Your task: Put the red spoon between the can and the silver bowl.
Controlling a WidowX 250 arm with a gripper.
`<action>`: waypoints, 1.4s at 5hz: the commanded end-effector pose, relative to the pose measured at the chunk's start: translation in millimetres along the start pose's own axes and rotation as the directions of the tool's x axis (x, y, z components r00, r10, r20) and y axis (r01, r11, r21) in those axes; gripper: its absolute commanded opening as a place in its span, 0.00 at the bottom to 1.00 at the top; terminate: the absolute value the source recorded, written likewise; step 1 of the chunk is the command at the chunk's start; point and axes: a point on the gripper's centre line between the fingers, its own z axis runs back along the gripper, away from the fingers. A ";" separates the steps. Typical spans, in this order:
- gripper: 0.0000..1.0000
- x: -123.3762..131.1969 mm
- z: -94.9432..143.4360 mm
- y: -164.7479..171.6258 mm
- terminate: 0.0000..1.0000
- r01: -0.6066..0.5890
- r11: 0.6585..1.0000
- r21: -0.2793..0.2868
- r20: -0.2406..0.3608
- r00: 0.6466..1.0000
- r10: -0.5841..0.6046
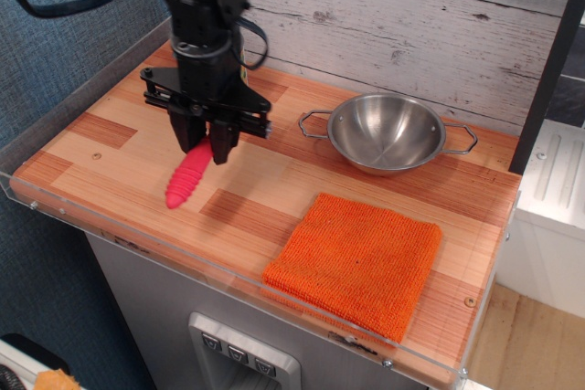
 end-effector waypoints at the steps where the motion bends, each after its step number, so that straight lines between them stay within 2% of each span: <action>1: 0.00 30.2 -4.2 3.2 0.00 0.136 0.990 -0.046 0.073 0.989 -0.132; 2: 0.00 44.3 -7.3 -6.4 0.00 0.152 0.987 -0.050 0.087 0.985 -0.147; 3: 0.00 52.5 -14.6 -9.1 0.00 0.155 0.985 -0.079 0.081 0.986 -0.149; 5: 0.00 60.8 -19.7 -9.7 0.00 0.153 0.985 -0.085 0.083 0.986 -0.146; 6: 1.00 62.4 -18.9 -12.8 0.00 0.173 0.979 -0.104 0.079 0.983 -0.165; 7: 1.00 60.9 -17.0 -11.4 0.00 0.181 0.980 -0.088 0.074 0.982 -0.174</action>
